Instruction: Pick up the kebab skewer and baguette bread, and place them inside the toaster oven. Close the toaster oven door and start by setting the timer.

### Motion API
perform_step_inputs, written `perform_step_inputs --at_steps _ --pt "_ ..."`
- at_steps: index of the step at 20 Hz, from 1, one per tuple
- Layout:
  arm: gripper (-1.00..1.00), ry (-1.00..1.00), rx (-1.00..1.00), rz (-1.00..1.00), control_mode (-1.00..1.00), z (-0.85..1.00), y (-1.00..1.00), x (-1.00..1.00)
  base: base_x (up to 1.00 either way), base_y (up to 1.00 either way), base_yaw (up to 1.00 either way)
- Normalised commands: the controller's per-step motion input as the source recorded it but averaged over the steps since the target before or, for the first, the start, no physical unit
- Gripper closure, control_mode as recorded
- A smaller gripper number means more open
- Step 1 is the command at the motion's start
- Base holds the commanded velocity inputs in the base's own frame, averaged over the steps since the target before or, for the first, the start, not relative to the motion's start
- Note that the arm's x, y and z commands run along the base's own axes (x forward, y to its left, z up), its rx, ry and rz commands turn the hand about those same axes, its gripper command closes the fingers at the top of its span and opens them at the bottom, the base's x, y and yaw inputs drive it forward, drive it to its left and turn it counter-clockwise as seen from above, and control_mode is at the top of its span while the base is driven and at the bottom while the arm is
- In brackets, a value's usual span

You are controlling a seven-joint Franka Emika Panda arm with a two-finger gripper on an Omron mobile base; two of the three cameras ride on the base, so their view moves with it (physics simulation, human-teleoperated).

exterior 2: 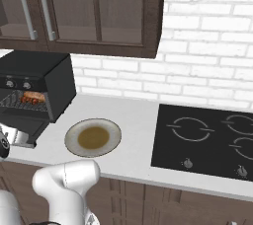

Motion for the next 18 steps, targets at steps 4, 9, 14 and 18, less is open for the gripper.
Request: perform_step_inputs --at_steps 4,9,14,18 --pt "-1.0 0.04 0.0 0.0 -1.0 -0.27 -0.04 0.0 0.0 0.0 0.0" --pt "-1.0 0.04 0.0 0.0 -1.0 -0.22 -0.06 0.0 0.0 0.0 0.0" --pt "-1.0 0.03 0.0 0.05 -1.0 -0.24 -0.12 0.0 0.0 0.0 0.0" --pt "-1.0 0.01 0.0 0.07 -1.0 -0.25 -0.02 0.0 0.0 0.0 0.0"
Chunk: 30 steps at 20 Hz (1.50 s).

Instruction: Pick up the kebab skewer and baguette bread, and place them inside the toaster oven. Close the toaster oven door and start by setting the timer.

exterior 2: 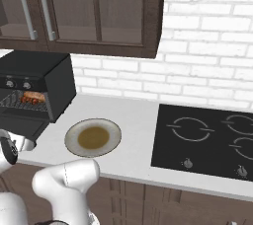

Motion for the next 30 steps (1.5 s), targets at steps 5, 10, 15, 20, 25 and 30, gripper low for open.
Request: perform_step_inputs --at_steps 5,10,15,20,25,30 --pt "-1.0 0.0 0.0 0.03 -1.0 -0.17 0.0 0.07 0.0 0.0 0.0" --pt "-1.0 0.0 0.0 0.0 -1.0 -0.06 0.0 0.3 0.0 0.0 0.0" --pt "-1.0 0.0 0.0 0.0 -1.0 -0.14 0.0 0.21 0.0 0.0 0.0" --pt "-1.0 0.0 0.0 0.01 -1.0 -0.21 0.0 0.1 0.0 0.0 0.0" --pt "-1.0 0.0 0.0 0.02 -1.0 -0.31 0.0 0.04 0.0 0.0 0.0" --pt "-1.0 0.0 0.0 0.01 -1.0 -0.2 -0.04 0.09 0.0 0.0 0.0"
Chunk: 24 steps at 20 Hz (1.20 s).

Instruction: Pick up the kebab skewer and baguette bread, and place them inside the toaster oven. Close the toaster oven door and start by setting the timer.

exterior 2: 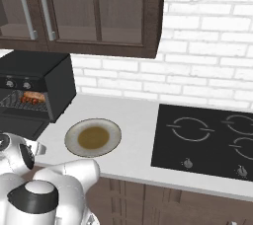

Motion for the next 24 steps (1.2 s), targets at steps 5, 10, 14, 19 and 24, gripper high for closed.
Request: perform_step_inputs --at_steps 5,10,14,19,24 --pt "-1.0 -0.01 0.0 0.0 -1.0 0.0 -0.28 0.02 0.0 0.0 0.0" --pt "-1.0 0.0 0.0 0.0 -1.0 -0.16 -0.07 0.09 0.0 0.0 0.0" --pt "-1.0 0.0 0.0 0.01 -1.0 -0.22 0.0 0.11 0.0 0.0 0.0" --pt "-1.0 0.0 0.0 0.02 -1.0 -0.16 0.19 0.04 0.0 0.0 0.0" --pt "-1.0 0.0 0.0 0.01 -1.0 -0.07 0.37 -0.04 0.0 0.0 0.0"
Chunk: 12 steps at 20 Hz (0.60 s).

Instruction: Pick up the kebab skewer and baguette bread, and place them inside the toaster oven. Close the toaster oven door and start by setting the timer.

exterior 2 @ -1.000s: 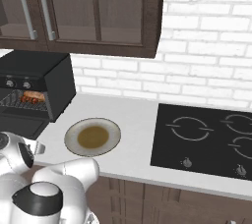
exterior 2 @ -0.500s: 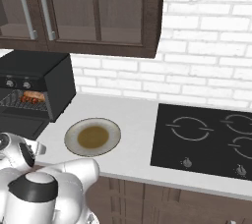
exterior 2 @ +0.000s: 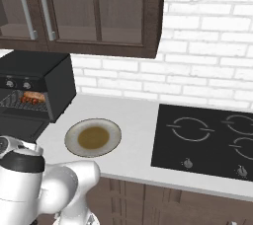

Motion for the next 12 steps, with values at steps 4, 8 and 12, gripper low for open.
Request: perform_step_inputs --at_steps 4,8,12 --pt "-1.0 -0.01 0.0 0.0 -1.0 0.0 0.03 0.06 0.0 0.0 0.0" --pt "-1.0 0.0 0.0 0.0 -1.0 0.0 0.0 0.18 0.0 0.0 0.0" --pt "-1.0 0.0 0.0 0.0 -1.0 0.0 0.01 0.29 0.0 0.0 0.0"
